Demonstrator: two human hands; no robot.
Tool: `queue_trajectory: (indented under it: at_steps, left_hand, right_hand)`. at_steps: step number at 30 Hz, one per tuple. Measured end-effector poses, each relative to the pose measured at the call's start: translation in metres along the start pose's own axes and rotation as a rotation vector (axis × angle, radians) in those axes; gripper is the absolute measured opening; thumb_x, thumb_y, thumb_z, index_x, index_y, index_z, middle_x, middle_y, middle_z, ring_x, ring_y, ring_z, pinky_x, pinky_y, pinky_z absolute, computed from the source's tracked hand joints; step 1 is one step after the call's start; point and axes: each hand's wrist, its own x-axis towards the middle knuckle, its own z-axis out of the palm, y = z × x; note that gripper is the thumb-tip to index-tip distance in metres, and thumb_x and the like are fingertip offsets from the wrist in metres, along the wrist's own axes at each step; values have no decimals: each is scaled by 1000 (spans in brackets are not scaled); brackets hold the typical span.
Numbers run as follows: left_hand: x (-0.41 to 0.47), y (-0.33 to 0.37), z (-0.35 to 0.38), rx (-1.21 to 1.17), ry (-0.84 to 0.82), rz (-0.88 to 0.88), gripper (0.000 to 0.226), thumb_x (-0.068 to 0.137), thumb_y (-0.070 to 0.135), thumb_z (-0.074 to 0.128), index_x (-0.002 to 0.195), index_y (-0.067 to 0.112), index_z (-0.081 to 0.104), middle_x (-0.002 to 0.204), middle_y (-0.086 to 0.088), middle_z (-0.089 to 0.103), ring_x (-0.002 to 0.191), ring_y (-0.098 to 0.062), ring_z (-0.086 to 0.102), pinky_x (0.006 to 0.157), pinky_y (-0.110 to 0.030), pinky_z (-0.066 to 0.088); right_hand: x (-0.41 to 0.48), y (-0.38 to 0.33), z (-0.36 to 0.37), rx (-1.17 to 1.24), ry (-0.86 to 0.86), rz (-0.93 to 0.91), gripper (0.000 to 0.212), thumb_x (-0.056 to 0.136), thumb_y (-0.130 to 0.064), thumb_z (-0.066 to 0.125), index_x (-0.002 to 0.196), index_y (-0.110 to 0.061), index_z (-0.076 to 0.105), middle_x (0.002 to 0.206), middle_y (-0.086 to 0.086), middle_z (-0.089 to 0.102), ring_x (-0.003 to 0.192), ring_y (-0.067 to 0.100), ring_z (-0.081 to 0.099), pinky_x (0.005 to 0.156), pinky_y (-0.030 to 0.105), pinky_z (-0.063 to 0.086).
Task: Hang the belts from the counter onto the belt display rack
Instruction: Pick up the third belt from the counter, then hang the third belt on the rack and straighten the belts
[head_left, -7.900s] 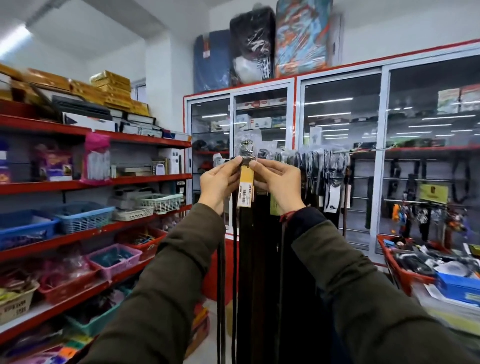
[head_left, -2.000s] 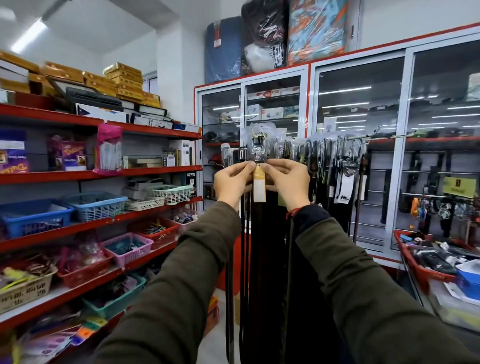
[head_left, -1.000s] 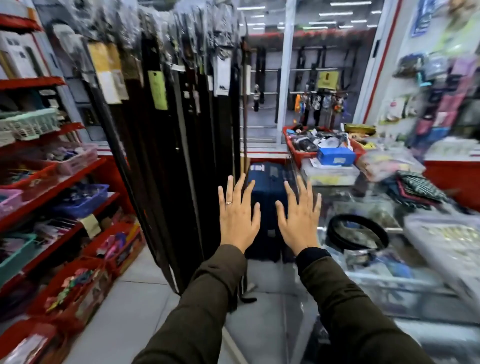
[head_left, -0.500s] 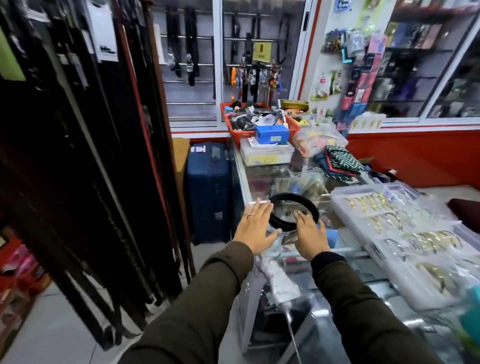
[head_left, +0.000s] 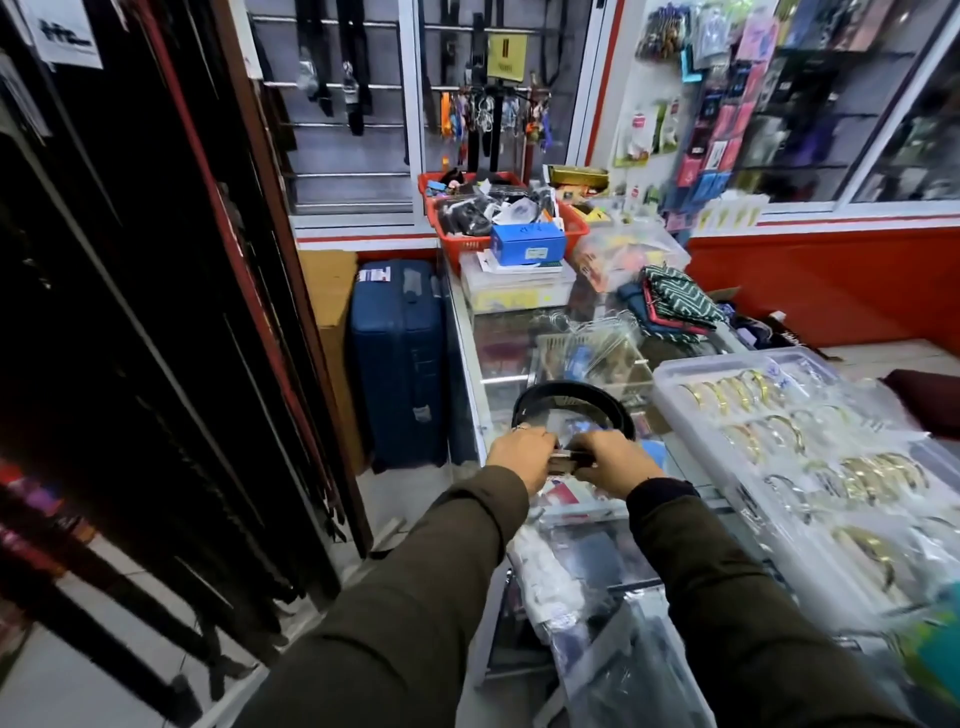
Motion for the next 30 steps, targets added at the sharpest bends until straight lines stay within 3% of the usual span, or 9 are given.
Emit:
queue_trajectory:
  at_steps: [9,12,14,17,19,20,22,26,30]
  left_hand:
    - [-42,-53,-9,31,221,83,35,92,17,55,127,20,60,129,-4,60,124,-27,53,103,-39,39]
    - [-66,-73,-12,-335,477,-54,51,91,12,64,140,21,51,136,-4,50,126,-25,48,107,-40,43]
    - [-81,-81,-18,-651,606,-242,61,91,14,72,145,17,44,141,-7,43,121,-23,52,107,-38,47]
    - [-96,-85,-31,-1178,680,-545,50,87,20,80,129,9,54,126,-12,59,97,-29,67,83,-41,61]
    - [-106,-88,-39,-1418,692,-617,31,87,22,80,110,6,65,104,-13,70,89,-28,70,64,-32,63]
    - [-111,-88,-43,-1497,698,-614,24,88,23,79,102,7,68,96,-12,72,86,-26,72,59,-26,62]
    - [-123,-89,-50,-1577,703,-580,17,88,24,79,95,10,71,90,-9,75,82,-20,73,58,-22,61]
    - [-149,-87,-66,-1563,737,-494,27,89,20,77,108,1,73,94,-9,76,82,-14,74,61,-21,61]
    - [-171,-85,-84,-1404,862,-476,23,90,25,76,106,9,76,99,-9,78,93,-18,75,63,-21,60]
  right_hand:
    - [1,-43,-3,60,-29,-130,22,86,-26,77,103,-12,74,100,9,76,89,26,67,72,32,46]
    - [3,-67,-9,173,13,-184,18,86,-25,76,78,-10,70,79,11,71,71,25,59,67,38,44]
    - [3,-83,-16,271,56,-226,34,86,-25,77,59,-23,57,59,1,56,58,17,50,58,34,36]
    - [2,-106,-20,417,96,-287,43,85,-25,79,52,-31,52,48,-7,45,49,3,39,53,23,28]
    - [-3,-121,-22,551,82,-299,25,85,-23,80,62,-25,68,56,-3,61,56,1,49,61,23,38]
    - [-6,-128,-23,615,71,-304,18,85,-23,80,71,-15,72,65,10,69,64,7,54,66,28,43]
    - [-10,-140,-24,716,70,-321,25,84,-25,81,78,-1,72,72,22,69,70,13,57,68,32,44]
    - [-25,-158,-33,841,40,-358,13,86,-23,80,73,-26,77,70,-13,76,70,-2,66,60,10,46]
    - [-39,-177,-43,735,49,-470,11,95,-27,69,99,-19,75,97,1,79,98,18,73,86,29,56]
